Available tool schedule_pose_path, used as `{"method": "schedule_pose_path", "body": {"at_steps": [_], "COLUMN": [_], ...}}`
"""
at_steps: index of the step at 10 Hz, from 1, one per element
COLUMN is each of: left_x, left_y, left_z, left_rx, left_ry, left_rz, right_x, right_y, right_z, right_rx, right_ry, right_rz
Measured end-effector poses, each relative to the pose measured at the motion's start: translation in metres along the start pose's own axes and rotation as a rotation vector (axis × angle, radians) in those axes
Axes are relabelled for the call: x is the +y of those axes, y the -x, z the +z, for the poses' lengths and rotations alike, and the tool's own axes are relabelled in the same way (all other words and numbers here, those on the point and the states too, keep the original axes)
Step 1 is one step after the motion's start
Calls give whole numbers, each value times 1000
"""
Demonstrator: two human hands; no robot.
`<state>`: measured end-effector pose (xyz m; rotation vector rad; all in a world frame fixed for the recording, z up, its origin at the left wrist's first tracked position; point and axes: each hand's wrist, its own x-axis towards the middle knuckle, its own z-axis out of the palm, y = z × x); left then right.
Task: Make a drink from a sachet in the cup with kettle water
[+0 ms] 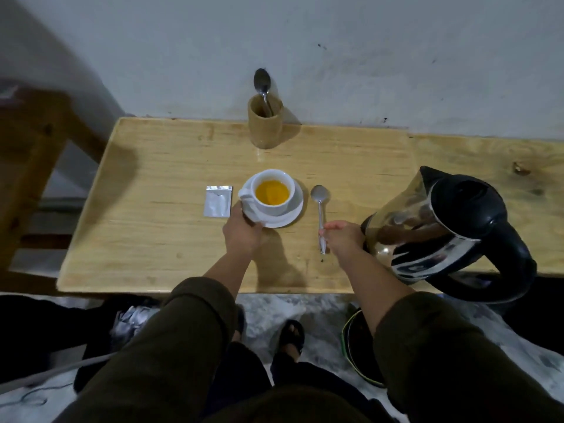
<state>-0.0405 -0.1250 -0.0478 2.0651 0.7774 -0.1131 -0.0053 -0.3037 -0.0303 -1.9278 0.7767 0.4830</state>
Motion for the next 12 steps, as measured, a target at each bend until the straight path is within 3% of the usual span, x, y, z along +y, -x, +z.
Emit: {"method": "schedule_pose_path", "body": {"at_steps": [4, 7, 10, 12], "left_x": [-3, -7, -4, -17], "left_y": [0, 0, 2, 23], "left_z": [10, 9, -16, -47], "left_rx": [42, 29, -2, -72], "left_ry": [13, 56, -70, -71], "left_rz": [-7, 1, 3, 75], "right_x": [4, 0, -10, -1], "right_y": [-10, -5, 15, 66], "right_z": [8, 13, 12, 15], "right_rx": [53, 80, 172, 151], "right_ry": [166, 484, 358, 255], "right_rz": [-67, -186, -236, -463]}}
